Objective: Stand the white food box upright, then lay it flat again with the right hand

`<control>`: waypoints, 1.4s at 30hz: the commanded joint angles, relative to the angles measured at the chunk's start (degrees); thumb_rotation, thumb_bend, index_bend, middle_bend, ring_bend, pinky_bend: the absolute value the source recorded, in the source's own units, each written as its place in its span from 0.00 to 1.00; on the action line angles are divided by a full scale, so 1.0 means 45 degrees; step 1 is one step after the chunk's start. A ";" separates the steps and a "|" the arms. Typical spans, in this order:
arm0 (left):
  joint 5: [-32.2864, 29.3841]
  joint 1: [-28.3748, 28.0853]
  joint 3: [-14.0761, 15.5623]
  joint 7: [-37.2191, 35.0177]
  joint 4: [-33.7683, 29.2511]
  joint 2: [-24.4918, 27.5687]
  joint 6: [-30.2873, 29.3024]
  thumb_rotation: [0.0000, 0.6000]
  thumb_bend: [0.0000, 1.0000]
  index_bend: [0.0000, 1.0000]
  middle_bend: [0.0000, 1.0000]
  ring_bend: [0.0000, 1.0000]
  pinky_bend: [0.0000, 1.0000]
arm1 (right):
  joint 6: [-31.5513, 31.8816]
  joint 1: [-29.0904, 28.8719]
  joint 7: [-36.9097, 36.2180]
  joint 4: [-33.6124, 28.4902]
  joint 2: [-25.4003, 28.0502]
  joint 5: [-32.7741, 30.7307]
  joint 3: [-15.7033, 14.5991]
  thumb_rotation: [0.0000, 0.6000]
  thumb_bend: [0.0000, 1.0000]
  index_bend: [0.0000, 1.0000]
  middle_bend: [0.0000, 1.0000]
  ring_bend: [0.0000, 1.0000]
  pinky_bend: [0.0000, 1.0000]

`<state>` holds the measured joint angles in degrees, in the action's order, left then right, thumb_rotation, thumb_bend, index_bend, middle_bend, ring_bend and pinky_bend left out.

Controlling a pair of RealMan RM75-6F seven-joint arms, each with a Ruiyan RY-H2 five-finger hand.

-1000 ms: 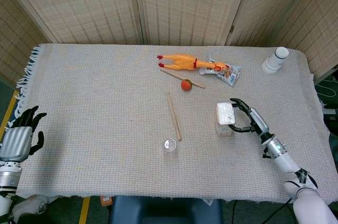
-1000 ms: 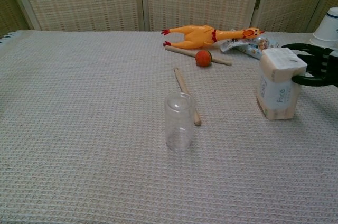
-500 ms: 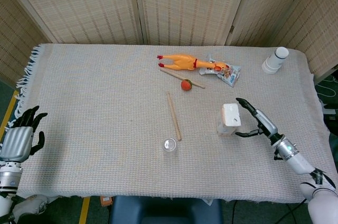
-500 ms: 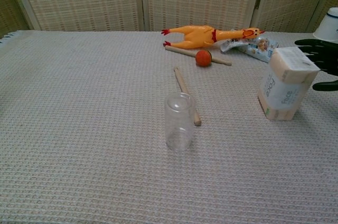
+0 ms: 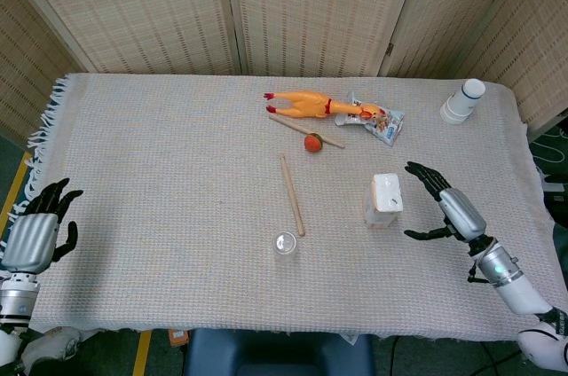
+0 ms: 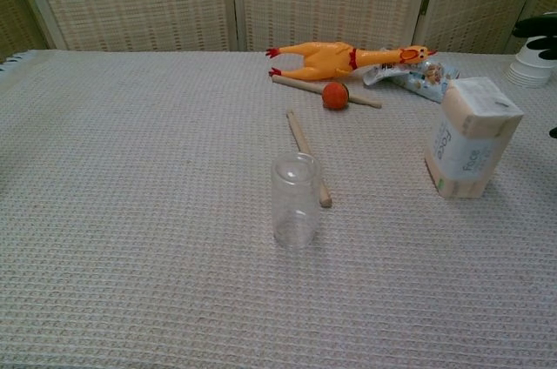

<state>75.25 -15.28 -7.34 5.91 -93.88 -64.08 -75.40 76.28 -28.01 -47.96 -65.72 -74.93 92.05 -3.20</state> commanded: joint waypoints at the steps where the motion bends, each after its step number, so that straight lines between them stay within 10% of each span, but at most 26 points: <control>1: 0.0080 0.0028 0.0013 -0.0044 -0.0035 0.0027 -0.0084 1.00 0.63 0.19 0.00 0.00 0.16 | -0.3198 -0.0854 1.0377 -0.9086 0.4750 -0.3929 0.0988 1.00 0.05 0.00 0.00 0.00 0.00; 9: 0.0008 0.0089 -0.0032 -0.0095 -0.0058 0.0113 -0.0165 1.00 0.63 0.19 0.00 0.00 0.16 | -0.3746 -0.2600 1.6544 -1.2339 0.5564 -0.9350 0.1725 1.00 0.05 0.00 0.00 0.00 0.00; 20: 0.0225 0.0091 0.0063 0.0156 -0.0195 0.0087 -0.0252 1.00 0.63 0.19 0.00 0.00 0.16 | -0.4952 -0.5578 1.9661 -1.1674 0.4651 -1.5460 0.1629 1.00 0.05 0.00 0.00 0.00 0.00; 42: 0.0077 0.0004 0.0031 -0.0110 0.0147 -0.0030 0.0015 1.00 0.63 0.19 0.00 0.00 0.17 | -0.5789 -0.6566 1.8735 -0.9103 0.3067 -1.6759 0.1555 1.00 0.05 0.00 0.00 0.00 0.00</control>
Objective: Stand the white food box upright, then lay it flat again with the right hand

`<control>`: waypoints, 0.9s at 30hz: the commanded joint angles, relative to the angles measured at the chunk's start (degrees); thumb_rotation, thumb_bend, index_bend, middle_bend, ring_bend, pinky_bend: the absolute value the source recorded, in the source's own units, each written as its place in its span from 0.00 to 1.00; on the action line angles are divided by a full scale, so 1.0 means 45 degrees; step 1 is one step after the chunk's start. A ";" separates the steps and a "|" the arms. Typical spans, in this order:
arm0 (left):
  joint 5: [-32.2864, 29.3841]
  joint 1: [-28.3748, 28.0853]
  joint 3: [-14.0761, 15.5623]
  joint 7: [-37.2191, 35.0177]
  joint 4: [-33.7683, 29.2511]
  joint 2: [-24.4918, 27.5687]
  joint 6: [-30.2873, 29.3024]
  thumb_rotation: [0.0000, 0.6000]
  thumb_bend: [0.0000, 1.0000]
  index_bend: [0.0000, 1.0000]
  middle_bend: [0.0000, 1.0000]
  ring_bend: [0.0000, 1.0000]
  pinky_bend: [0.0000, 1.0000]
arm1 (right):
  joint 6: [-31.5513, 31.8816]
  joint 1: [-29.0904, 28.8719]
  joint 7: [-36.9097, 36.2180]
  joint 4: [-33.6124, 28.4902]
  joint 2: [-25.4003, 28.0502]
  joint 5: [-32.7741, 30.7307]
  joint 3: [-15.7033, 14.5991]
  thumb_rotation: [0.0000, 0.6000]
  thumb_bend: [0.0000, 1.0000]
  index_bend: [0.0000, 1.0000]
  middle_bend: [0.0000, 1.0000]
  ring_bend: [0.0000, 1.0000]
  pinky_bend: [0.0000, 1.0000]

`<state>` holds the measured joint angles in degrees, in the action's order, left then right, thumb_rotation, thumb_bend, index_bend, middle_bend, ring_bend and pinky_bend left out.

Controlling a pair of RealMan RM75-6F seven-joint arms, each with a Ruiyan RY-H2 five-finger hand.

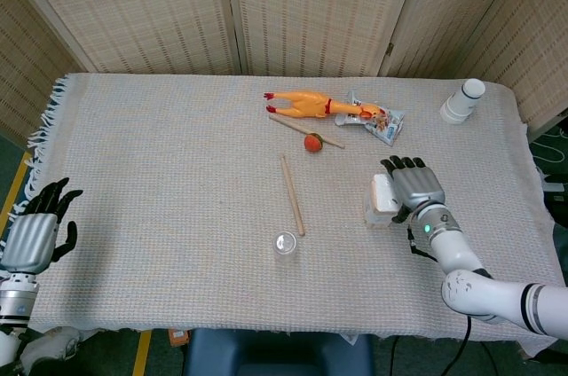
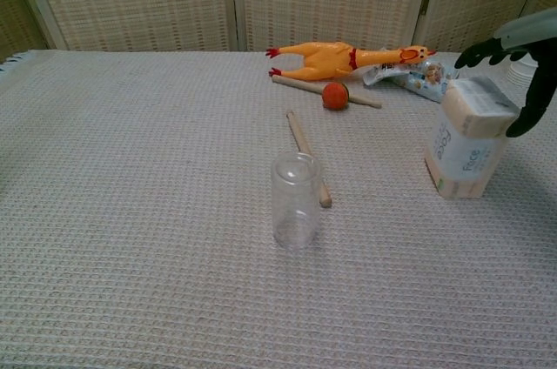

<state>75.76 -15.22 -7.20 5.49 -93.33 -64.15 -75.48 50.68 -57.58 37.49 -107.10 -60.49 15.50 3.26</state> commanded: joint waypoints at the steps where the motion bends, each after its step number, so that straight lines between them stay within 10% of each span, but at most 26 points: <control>1: -0.0046 -0.0011 -0.0001 -0.0017 0.0042 -0.0020 0.0039 1.00 0.63 0.19 0.00 0.00 0.17 | -0.0124 0.0015 -0.0339 0.0101 -0.0173 0.0345 0.0136 1.00 0.05 0.00 0.00 0.00 0.00; 27: -0.0015 -0.0014 0.0008 -0.0034 0.0036 -0.0021 0.0026 1.00 0.63 0.19 0.00 0.00 0.17 | -0.0045 -0.0084 -0.1109 0.0323 -0.0505 0.0754 -0.0228 1.00 0.05 0.06 0.06 0.00 0.00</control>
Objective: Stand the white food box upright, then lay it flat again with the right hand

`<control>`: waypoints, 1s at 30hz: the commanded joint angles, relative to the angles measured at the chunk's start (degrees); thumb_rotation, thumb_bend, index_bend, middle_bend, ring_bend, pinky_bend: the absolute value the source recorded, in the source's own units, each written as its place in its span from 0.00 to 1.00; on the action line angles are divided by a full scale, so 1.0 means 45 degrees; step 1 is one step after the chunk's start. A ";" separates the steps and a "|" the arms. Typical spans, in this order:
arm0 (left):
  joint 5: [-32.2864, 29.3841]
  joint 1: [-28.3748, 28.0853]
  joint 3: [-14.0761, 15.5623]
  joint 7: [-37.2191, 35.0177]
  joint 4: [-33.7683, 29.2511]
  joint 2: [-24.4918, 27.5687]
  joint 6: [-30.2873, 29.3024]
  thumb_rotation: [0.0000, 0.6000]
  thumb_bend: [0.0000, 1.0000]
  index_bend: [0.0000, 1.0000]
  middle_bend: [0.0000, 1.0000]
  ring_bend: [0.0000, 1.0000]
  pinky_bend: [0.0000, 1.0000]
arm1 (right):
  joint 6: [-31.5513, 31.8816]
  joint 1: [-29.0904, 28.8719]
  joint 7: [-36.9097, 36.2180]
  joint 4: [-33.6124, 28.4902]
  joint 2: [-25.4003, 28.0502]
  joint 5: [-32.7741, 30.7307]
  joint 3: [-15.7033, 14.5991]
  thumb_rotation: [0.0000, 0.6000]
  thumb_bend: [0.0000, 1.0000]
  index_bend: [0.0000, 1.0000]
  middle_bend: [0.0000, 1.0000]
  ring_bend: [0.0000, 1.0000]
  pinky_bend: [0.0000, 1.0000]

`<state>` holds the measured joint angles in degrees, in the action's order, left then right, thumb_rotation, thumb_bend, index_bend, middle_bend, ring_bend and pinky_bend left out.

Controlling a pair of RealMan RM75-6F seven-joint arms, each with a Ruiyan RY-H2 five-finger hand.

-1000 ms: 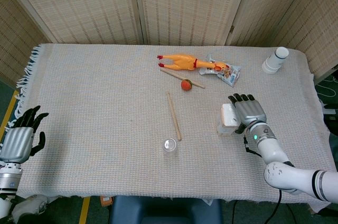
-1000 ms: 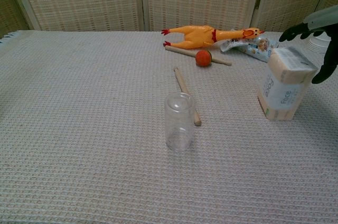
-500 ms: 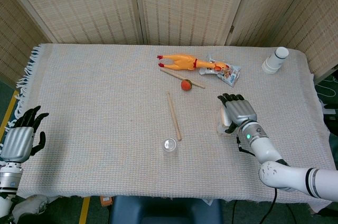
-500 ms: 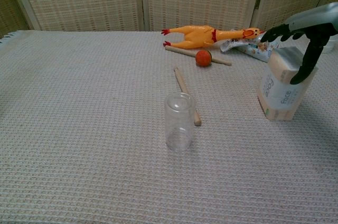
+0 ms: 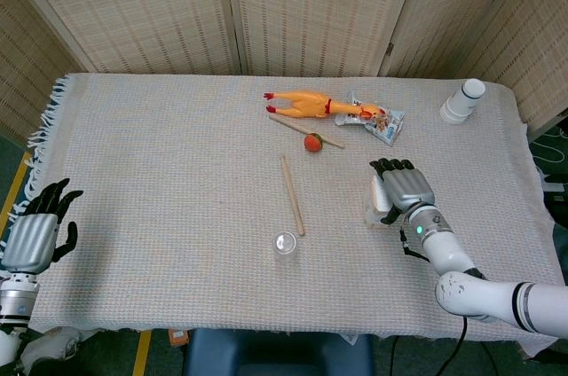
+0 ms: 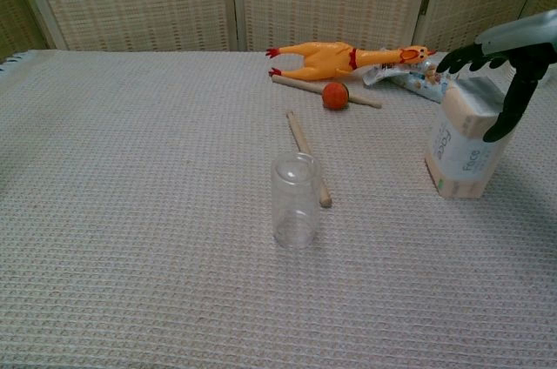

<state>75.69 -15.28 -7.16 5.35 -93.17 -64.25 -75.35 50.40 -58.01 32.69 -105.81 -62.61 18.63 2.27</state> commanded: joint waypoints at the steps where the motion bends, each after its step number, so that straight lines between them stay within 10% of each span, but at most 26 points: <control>1: 0.0002 -0.0002 -0.0005 -0.0005 0.0009 -0.0005 -0.0006 1.00 0.63 0.19 0.00 0.00 0.17 | 0.0023 0.0014 -0.0069 0.0046 -0.0047 0.0100 0.0001 1.00 0.05 0.08 0.07 0.00 0.00; 10: -0.0011 0.0007 -0.0017 -0.0048 0.0051 -0.0009 -0.0021 1.00 0.63 0.19 0.00 0.00 0.17 | -0.0014 0.0032 -0.0221 0.0281 -0.0208 0.0253 -0.0053 1.00 0.08 0.20 0.16 0.00 0.00; 19: -0.0012 -0.0010 0.0003 -0.0047 0.0075 -0.0025 0.0034 1.00 0.63 0.19 0.00 0.00 0.17 | 0.0167 0.0036 -0.0255 0.0352 -0.0249 0.0235 -0.0079 1.00 0.32 0.23 0.21 0.01 0.00; 30: -0.0044 -0.0020 0.0007 0.0009 0.0065 -0.0038 0.0060 1.00 0.63 0.19 0.00 0.00 0.17 | 0.0612 0.0478 -0.0833 0.0665 -0.0443 0.1398 0.0132 1.00 0.38 0.36 0.42 0.26 0.00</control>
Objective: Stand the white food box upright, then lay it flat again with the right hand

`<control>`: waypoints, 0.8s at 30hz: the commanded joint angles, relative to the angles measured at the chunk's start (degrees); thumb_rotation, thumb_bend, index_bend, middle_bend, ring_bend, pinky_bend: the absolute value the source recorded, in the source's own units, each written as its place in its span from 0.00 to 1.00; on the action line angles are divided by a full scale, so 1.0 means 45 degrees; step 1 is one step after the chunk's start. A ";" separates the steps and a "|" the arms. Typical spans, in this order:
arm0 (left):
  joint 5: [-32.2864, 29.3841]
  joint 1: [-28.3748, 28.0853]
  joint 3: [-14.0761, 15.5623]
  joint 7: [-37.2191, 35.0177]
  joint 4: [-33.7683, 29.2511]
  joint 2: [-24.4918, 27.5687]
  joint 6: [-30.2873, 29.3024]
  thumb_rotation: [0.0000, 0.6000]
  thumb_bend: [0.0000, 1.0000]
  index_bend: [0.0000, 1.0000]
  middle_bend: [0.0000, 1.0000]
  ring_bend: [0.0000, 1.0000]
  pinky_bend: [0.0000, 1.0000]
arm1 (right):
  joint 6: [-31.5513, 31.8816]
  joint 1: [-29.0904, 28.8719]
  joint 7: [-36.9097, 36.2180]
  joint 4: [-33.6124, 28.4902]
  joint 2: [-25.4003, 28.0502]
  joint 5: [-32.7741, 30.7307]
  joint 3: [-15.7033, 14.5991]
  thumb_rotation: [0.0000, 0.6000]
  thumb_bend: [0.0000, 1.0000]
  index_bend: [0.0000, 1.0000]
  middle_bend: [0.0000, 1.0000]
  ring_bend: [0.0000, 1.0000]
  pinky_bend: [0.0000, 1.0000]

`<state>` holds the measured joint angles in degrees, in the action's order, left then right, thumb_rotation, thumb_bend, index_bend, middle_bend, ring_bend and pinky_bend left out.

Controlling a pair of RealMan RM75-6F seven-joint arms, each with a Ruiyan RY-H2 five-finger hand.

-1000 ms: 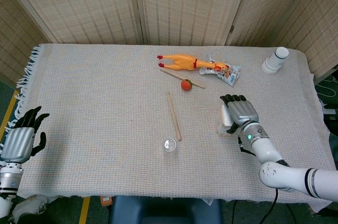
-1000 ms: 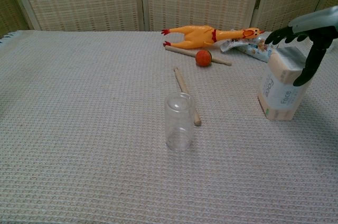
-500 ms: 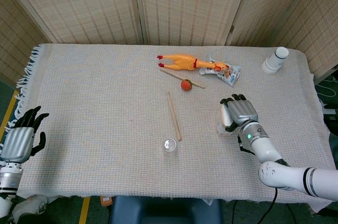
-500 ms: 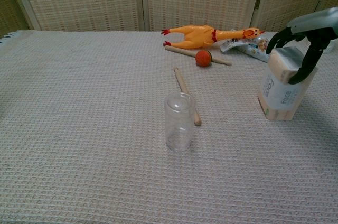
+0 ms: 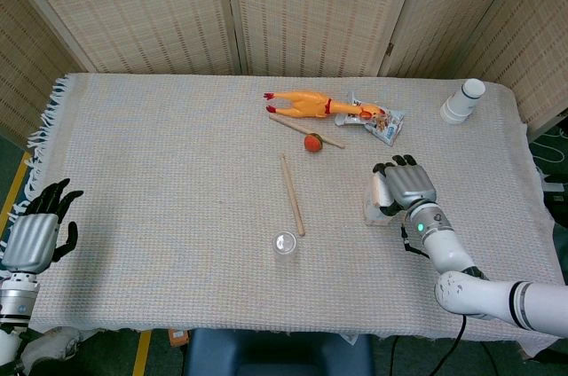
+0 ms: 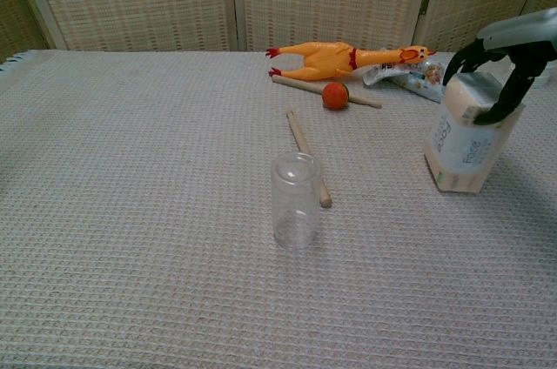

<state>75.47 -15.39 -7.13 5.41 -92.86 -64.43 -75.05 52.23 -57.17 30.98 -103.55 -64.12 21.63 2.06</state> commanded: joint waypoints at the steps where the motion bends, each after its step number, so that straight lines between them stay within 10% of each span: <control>1: 0.0010 0.0006 0.0005 -0.0008 -0.0010 0.0007 -0.0008 1.00 0.63 0.19 0.00 0.00 0.17 | 0.0313 0.0483 -0.0766 0.0253 -0.0160 0.1252 0.0276 1.00 0.39 0.39 0.44 0.28 0.00; 11: 0.0064 0.0016 0.0023 0.0023 -0.0082 0.0039 -0.0042 1.00 0.63 0.19 0.00 0.00 0.17 | 0.0980 0.3894 -0.9019 0.2542 -0.0830 0.8494 0.1539 1.00 0.52 0.39 0.46 0.29 0.00; 24: 0.0020 0.0000 0.0024 0.0137 -0.0062 -0.0010 -0.0023 1.00 0.63 0.19 0.00 0.00 0.17 | 0.1010 0.5305 -1.8007 0.8249 -0.3707 1.1786 0.1508 1.00 0.55 0.41 0.46 0.28 0.00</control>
<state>75.56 -15.39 -7.03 6.03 -93.14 -64.47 -75.16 56.49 -36.08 -40.11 -74.58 -75.68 68.77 8.46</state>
